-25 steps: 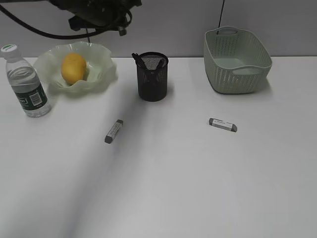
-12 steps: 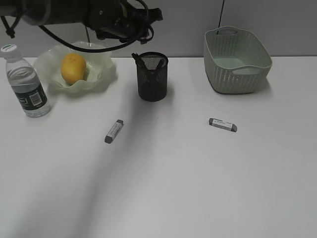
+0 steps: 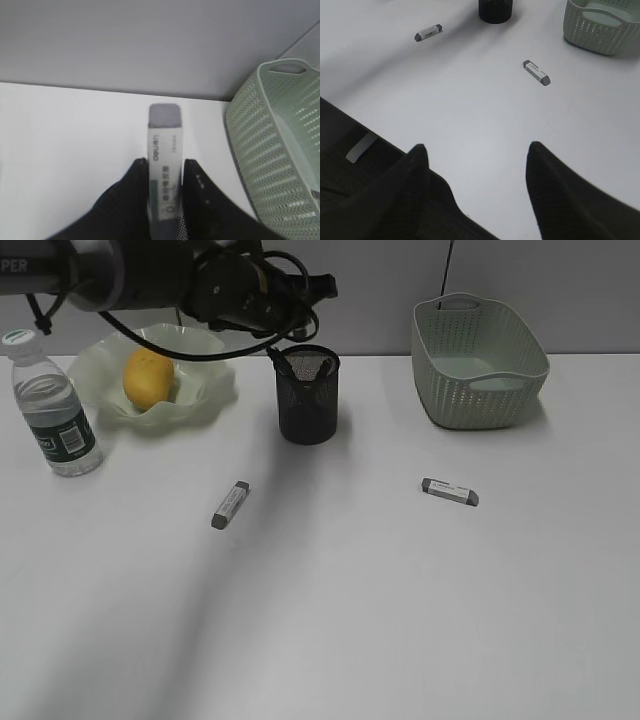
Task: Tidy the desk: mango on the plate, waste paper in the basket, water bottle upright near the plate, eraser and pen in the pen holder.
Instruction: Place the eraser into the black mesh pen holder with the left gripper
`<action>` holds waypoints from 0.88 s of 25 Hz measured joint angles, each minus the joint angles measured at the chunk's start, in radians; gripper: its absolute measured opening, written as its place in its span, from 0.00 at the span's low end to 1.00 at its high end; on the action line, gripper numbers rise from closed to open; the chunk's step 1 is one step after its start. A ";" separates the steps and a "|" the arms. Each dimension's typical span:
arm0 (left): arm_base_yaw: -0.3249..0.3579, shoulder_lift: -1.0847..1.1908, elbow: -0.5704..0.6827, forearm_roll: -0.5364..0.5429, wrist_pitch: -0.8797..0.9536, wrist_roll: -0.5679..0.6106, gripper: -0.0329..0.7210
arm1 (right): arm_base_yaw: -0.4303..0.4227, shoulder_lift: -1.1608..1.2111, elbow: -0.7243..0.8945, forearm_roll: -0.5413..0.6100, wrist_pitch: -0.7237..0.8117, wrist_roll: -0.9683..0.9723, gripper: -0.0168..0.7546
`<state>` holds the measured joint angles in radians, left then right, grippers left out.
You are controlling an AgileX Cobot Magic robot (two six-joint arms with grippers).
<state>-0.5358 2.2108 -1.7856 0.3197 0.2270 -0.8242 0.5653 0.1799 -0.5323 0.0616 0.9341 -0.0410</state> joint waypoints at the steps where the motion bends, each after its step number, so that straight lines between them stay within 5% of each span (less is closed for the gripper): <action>1: -0.005 0.000 0.000 0.001 -0.005 0.007 0.30 | 0.000 0.000 0.000 0.000 0.000 0.000 0.66; 16: -0.026 -0.023 0.000 0.017 0.067 0.030 0.45 | 0.000 0.000 0.000 -0.001 0.000 0.000 0.66; 22: -0.026 -0.133 0.000 -0.020 0.271 0.203 0.54 | 0.000 0.000 0.000 -0.001 0.000 0.000 0.66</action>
<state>-0.5618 2.0773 -1.7856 0.3001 0.4983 -0.6210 0.5653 0.1799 -0.5323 0.0608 0.9338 -0.0410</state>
